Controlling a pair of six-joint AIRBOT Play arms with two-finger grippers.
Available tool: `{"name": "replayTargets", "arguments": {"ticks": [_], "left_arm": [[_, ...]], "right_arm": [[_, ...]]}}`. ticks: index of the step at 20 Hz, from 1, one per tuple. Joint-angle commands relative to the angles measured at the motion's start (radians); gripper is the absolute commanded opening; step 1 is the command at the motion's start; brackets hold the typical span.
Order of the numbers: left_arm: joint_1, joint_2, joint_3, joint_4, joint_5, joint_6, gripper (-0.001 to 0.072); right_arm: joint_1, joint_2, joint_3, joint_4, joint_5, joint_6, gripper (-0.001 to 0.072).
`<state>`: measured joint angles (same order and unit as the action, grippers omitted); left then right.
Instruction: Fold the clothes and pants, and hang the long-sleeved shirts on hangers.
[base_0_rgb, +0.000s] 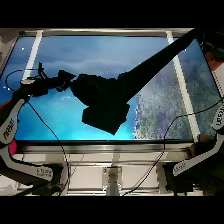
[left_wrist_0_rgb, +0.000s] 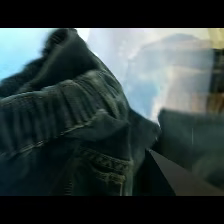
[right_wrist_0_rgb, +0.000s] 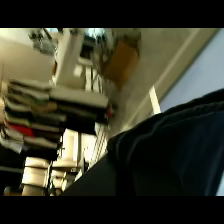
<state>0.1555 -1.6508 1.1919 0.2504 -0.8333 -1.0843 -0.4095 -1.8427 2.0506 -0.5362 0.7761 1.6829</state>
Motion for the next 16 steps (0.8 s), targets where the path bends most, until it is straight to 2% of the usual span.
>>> {"name": "replayTargets", "arguments": {"ticks": [1, 4, 8, 11, 16], "left_arm": [[-0.013, 0.000, 0.000, -0.027, -0.018, 0.000, 0.0470], [-0.021, -0.001, 0.000, -0.027, -0.016, 0.000, 0.0471], [-0.022, -0.002, 0.000, -0.027, -0.018, 0.000, 0.0471], [-0.023, -0.002, 0.000, -0.027, -0.020, 0.000, 0.0471], [-0.023, -0.002, 0.000, -0.027, -0.027, 0.000, 0.0471]], "right_arm": [[-0.003, -0.004, 0.002, -0.159, -0.026, -0.011, 0.0023], [-0.066, -0.017, -0.012, -0.533, 0.214, 0.101, 0.0022], [-0.167, -0.026, -0.169, -0.926, 0.520, 0.108, 0.0023], [-0.234, -0.061, -0.278, -0.945, 0.658, 0.107, 0.0023], [-0.231, -0.069, -0.354, -0.931, 0.616, 0.078, 0.0023]]}}
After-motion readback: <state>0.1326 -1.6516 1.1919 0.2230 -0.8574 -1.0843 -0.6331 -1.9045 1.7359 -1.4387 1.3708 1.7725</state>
